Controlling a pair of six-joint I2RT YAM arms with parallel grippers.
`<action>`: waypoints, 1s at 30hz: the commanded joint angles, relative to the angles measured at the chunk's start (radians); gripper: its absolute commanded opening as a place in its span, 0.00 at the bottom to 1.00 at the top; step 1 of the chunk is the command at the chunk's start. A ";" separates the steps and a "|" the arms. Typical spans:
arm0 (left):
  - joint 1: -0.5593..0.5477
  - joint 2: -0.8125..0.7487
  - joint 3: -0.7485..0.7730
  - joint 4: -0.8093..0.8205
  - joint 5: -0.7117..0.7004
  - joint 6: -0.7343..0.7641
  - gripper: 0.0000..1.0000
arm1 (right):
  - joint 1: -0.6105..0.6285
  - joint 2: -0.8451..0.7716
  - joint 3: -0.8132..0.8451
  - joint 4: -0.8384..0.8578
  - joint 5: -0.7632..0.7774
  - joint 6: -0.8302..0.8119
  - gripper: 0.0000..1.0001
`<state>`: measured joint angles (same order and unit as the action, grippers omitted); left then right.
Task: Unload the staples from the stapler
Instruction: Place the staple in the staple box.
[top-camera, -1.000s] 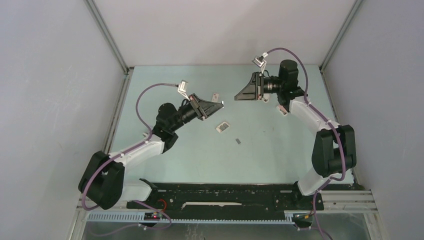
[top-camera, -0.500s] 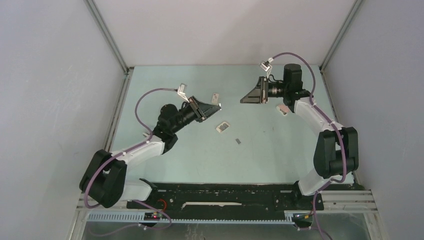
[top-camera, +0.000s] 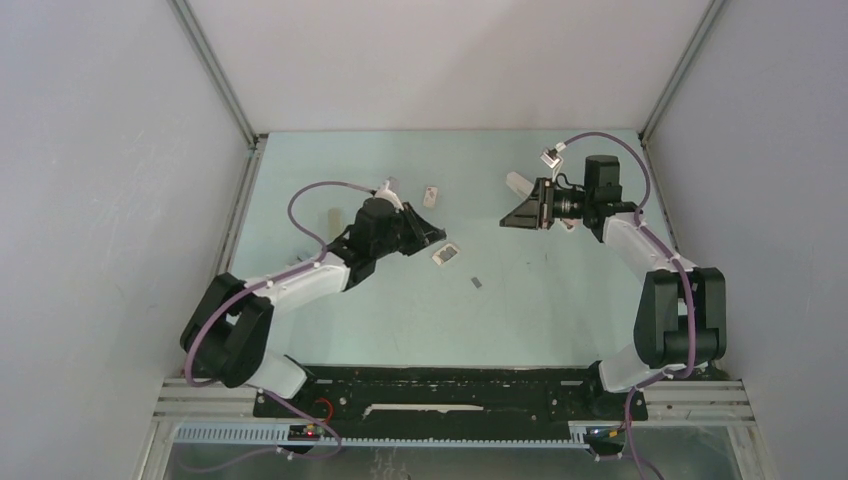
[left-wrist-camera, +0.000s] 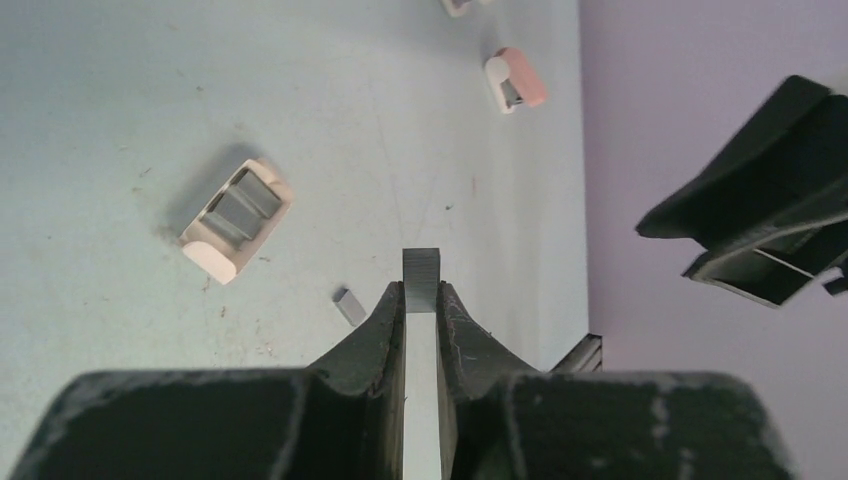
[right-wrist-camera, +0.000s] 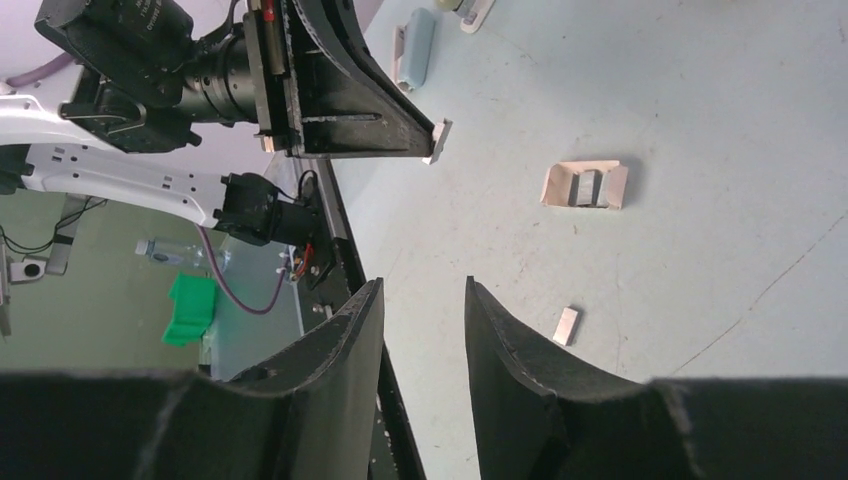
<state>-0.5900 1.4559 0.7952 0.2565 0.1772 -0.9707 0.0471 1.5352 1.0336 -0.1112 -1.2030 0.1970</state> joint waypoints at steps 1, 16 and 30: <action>-0.023 0.035 0.092 -0.134 -0.109 0.033 0.09 | -0.020 -0.032 0.002 0.015 -0.003 -0.050 0.44; -0.065 0.119 0.194 -0.248 -0.170 0.028 0.10 | -0.024 0.075 0.029 -0.118 0.227 -0.194 0.40; -0.069 0.185 0.270 -0.379 -0.205 -0.004 0.09 | 0.164 0.221 0.109 -0.184 0.502 -0.194 0.30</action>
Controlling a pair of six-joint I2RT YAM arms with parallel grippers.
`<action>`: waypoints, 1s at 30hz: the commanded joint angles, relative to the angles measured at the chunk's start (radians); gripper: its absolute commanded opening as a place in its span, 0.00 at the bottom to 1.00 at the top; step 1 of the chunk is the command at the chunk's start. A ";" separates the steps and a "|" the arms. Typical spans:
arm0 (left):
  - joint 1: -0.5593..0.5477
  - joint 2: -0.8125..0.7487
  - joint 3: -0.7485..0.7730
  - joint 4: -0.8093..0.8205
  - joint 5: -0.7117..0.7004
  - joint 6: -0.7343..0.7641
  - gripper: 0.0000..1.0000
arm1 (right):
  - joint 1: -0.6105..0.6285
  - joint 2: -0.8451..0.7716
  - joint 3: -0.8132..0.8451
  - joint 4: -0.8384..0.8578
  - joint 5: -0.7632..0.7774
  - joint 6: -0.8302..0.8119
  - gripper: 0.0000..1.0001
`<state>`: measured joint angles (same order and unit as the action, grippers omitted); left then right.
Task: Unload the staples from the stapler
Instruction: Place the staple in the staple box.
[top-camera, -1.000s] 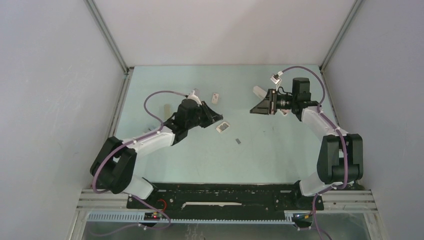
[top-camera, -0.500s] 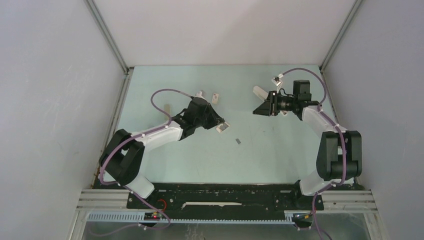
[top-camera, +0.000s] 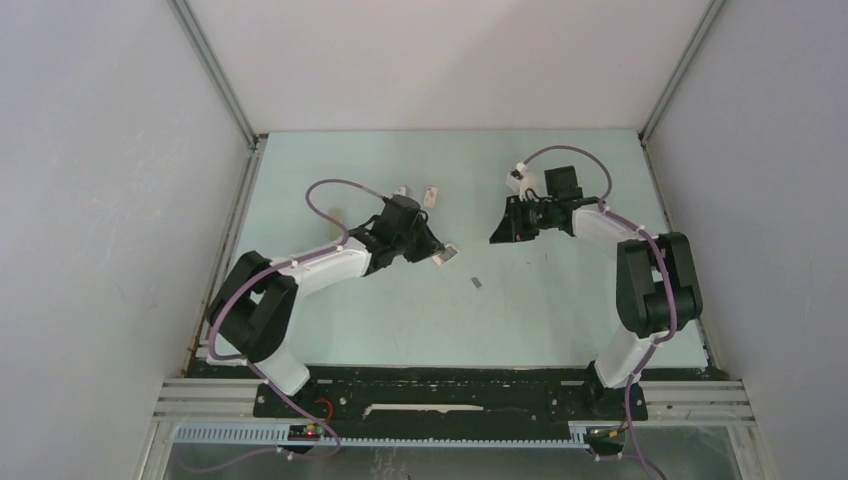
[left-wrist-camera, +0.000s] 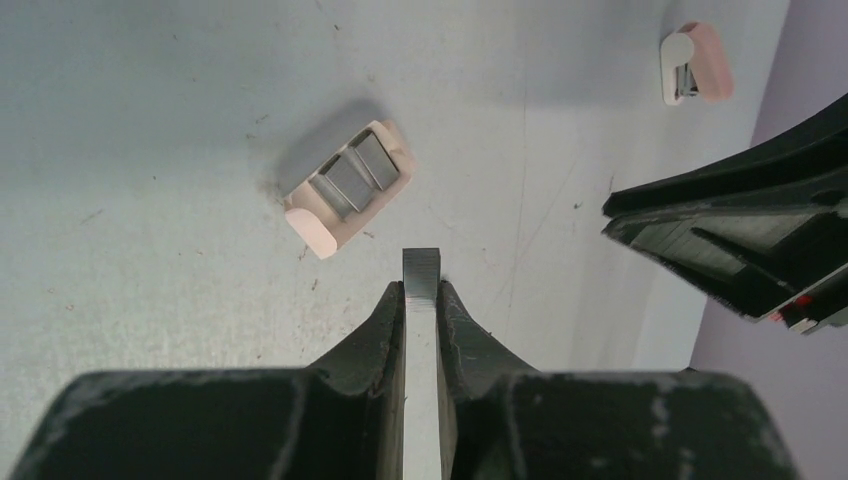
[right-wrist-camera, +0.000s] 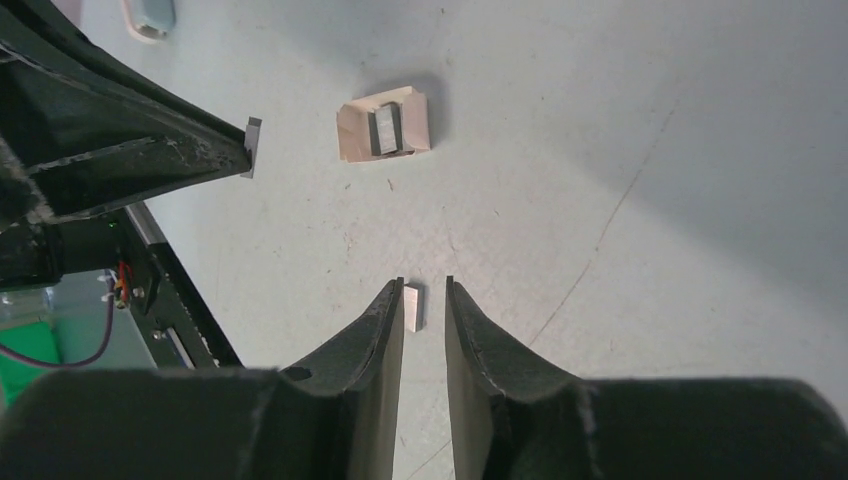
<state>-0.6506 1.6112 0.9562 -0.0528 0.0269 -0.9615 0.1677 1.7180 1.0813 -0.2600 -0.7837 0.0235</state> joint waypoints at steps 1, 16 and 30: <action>-0.009 0.040 0.121 -0.083 -0.057 -0.017 0.09 | 0.053 0.047 0.070 -0.041 0.083 -0.020 0.30; -0.054 0.203 0.348 -0.366 -0.159 -0.182 0.08 | 0.045 0.059 0.086 -0.038 0.047 -0.012 0.29; -0.069 0.320 0.500 -0.538 -0.248 -0.337 0.07 | -0.007 0.042 0.085 -0.035 -0.005 0.004 0.30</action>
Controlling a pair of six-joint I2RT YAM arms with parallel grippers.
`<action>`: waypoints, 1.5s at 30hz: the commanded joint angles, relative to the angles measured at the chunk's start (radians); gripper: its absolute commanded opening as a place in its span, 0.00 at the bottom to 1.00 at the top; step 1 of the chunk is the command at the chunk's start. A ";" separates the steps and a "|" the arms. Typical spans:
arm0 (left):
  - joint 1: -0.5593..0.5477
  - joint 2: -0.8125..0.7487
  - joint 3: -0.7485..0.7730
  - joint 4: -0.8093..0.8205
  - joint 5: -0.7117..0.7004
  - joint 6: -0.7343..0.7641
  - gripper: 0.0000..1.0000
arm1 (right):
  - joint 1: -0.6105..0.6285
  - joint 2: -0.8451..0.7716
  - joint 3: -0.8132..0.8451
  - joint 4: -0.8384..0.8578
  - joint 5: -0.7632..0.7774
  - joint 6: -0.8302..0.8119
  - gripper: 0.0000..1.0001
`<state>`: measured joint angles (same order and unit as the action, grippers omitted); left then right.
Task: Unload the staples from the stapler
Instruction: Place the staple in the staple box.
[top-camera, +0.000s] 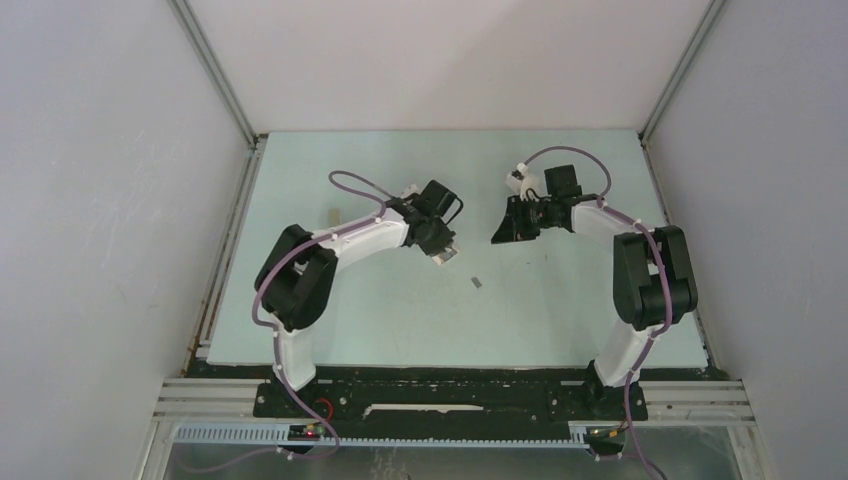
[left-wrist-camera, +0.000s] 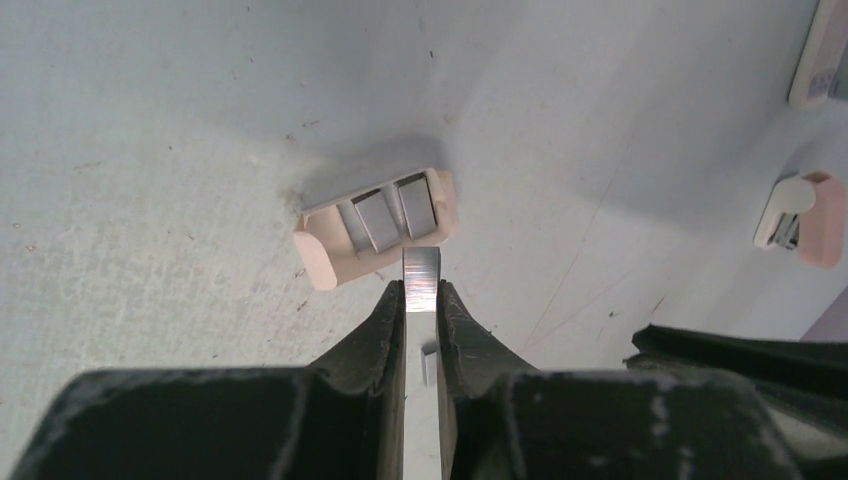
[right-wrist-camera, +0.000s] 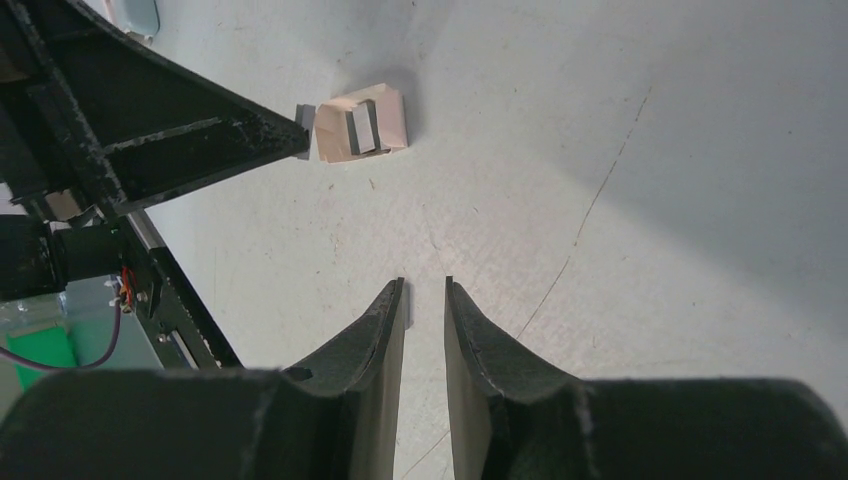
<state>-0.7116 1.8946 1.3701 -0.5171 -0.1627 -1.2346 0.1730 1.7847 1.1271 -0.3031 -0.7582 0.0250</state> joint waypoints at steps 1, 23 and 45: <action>-0.008 0.045 0.094 -0.083 -0.060 -0.075 0.07 | -0.016 -0.025 0.039 0.008 -0.034 0.003 0.30; -0.009 0.126 0.143 -0.112 -0.052 -0.133 0.11 | -0.053 -0.025 0.037 0.007 -0.066 0.014 0.30; -0.002 0.128 0.127 -0.087 -0.044 -0.136 0.24 | -0.065 -0.027 0.037 0.003 -0.075 0.015 0.30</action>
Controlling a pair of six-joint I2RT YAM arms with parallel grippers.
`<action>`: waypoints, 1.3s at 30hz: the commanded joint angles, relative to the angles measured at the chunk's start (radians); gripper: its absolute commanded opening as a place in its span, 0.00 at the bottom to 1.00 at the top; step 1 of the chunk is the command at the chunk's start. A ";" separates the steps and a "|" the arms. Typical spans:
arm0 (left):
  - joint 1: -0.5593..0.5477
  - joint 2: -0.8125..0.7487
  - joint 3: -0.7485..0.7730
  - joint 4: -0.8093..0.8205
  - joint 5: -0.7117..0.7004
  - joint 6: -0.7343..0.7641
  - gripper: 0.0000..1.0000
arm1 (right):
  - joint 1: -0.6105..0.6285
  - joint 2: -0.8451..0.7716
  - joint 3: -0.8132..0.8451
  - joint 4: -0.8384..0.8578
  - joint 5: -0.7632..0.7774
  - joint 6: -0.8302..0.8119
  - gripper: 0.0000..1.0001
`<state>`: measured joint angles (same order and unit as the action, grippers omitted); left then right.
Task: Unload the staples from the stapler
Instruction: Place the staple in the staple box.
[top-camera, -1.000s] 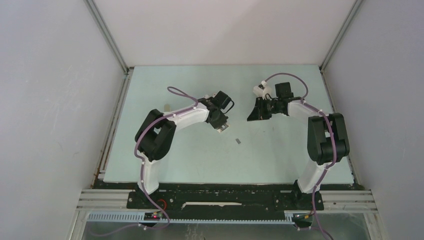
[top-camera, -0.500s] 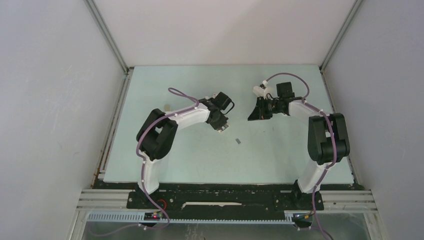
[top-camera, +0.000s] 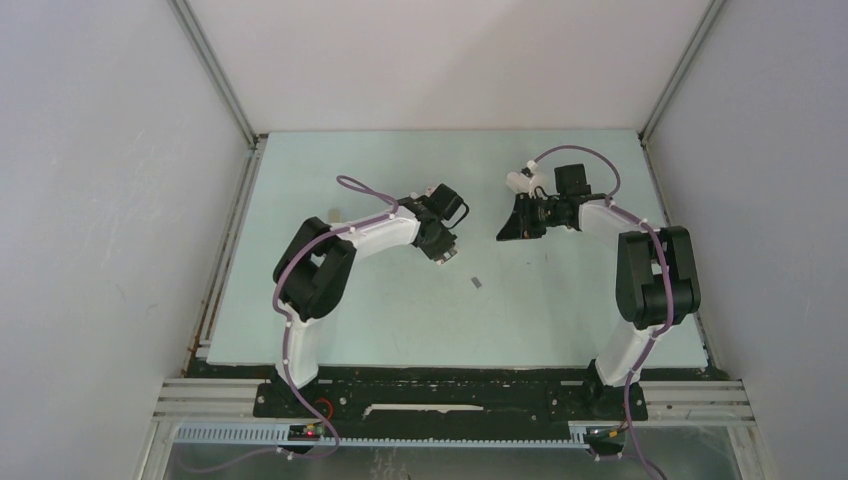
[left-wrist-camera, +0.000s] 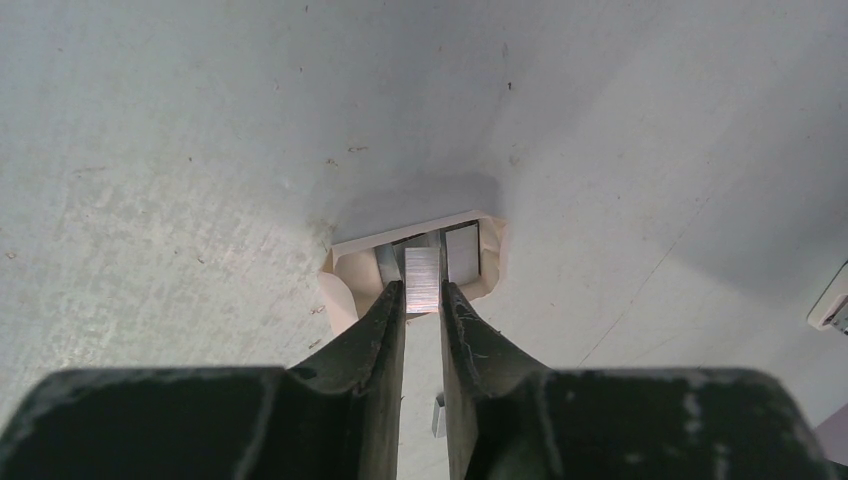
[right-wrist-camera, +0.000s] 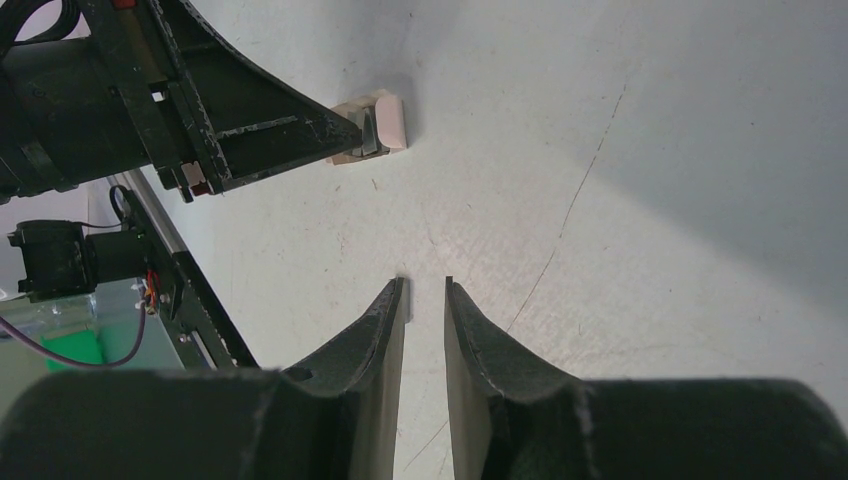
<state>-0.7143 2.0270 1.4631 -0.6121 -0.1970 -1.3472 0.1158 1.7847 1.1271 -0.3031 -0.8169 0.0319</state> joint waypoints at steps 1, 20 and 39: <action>0.000 -0.006 0.032 0.008 -0.012 -0.024 0.24 | -0.009 -0.027 0.037 0.003 -0.016 0.008 0.30; 0.005 -0.018 0.040 0.010 -0.025 -0.003 0.27 | -0.010 -0.024 0.038 -0.001 -0.026 0.003 0.30; 0.002 -0.417 -0.234 0.241 -0.033 0.453 0.27 | 0.011 -0.174 0.039 -0.153 -0.116 -0.297 0.36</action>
<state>-0.7132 1.7599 1.3510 -0.5083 -0.2077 -1.1297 0.1123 1.6962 1.1271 -0.3916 -0.9001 -0.1337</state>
